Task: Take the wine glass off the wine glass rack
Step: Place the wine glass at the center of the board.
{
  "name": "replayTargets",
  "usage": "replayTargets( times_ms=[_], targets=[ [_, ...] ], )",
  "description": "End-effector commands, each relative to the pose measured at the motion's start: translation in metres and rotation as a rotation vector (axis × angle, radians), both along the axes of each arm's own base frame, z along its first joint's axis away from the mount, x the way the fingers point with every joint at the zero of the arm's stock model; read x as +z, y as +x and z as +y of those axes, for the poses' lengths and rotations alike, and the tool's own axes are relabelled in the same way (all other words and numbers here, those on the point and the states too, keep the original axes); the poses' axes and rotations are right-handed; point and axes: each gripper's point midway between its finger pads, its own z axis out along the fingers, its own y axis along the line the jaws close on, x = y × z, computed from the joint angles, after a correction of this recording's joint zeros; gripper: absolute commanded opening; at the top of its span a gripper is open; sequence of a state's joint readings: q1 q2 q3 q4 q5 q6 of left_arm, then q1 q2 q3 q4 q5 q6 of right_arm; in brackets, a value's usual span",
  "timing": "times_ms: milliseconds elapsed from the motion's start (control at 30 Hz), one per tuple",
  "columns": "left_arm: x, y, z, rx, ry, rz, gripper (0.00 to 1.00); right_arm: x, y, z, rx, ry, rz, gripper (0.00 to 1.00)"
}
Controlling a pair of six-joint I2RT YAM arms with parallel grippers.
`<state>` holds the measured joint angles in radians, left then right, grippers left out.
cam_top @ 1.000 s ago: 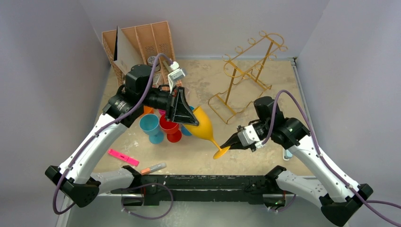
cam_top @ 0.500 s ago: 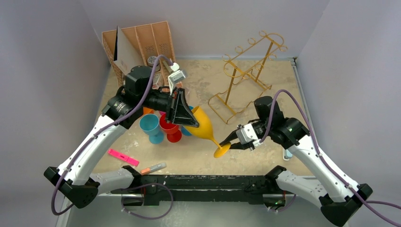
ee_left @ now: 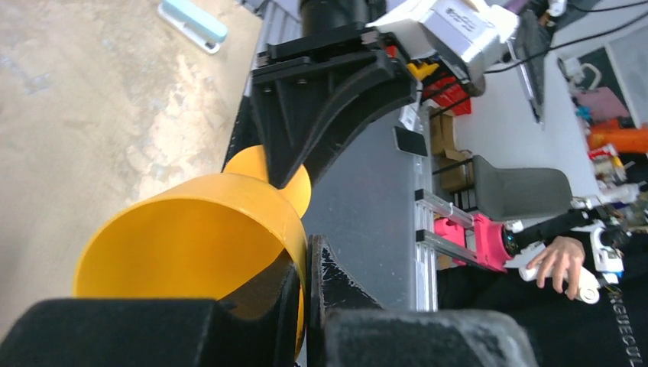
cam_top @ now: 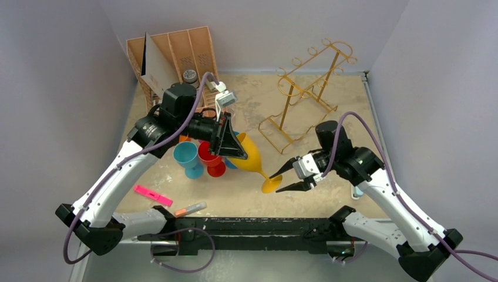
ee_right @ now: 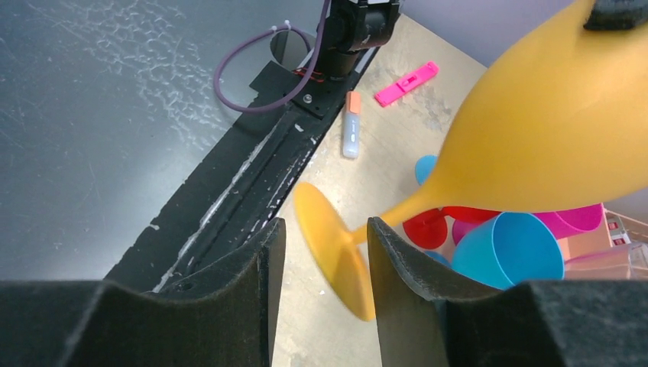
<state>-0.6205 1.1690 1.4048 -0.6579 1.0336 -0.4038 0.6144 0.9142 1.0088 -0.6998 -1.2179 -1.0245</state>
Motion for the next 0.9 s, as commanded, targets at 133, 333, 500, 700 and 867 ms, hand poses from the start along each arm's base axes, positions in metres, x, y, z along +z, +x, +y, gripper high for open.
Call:
replayTargets(
  times_ms=[133,333,500,700,867],
  targets=[
    [-0.02,0.008,0.014,0.109,0.179,-0.057,0.0,0.001,-0.002,-0.007,-0.011,-0.038,-0.028,0.49],
    [-0.048,0.001,0.006,0.127,0.321,-0.071,0.0,-0.001,0.006,-0.007,-0.044,-0.051,-0.066,0.5],
    [-0.082,0.009,0.004,0.183,0.451,-0.041,0.0,0.001,0.025,-0.004,-0.134,-0.031,-0.141,0.51],
    [-0.114,0.027,0.01,0.313,0.547,-0.076,0.0,0.004,0.058,-0.004,-0.329,0.015,-0.226,0.51],
    [-0.131,0.022,0.004,0.318,0.605,-0.107,0.0,0.011,0.087,-0.01,-0.52,0.055,-0.264,0.48]
  ],
)
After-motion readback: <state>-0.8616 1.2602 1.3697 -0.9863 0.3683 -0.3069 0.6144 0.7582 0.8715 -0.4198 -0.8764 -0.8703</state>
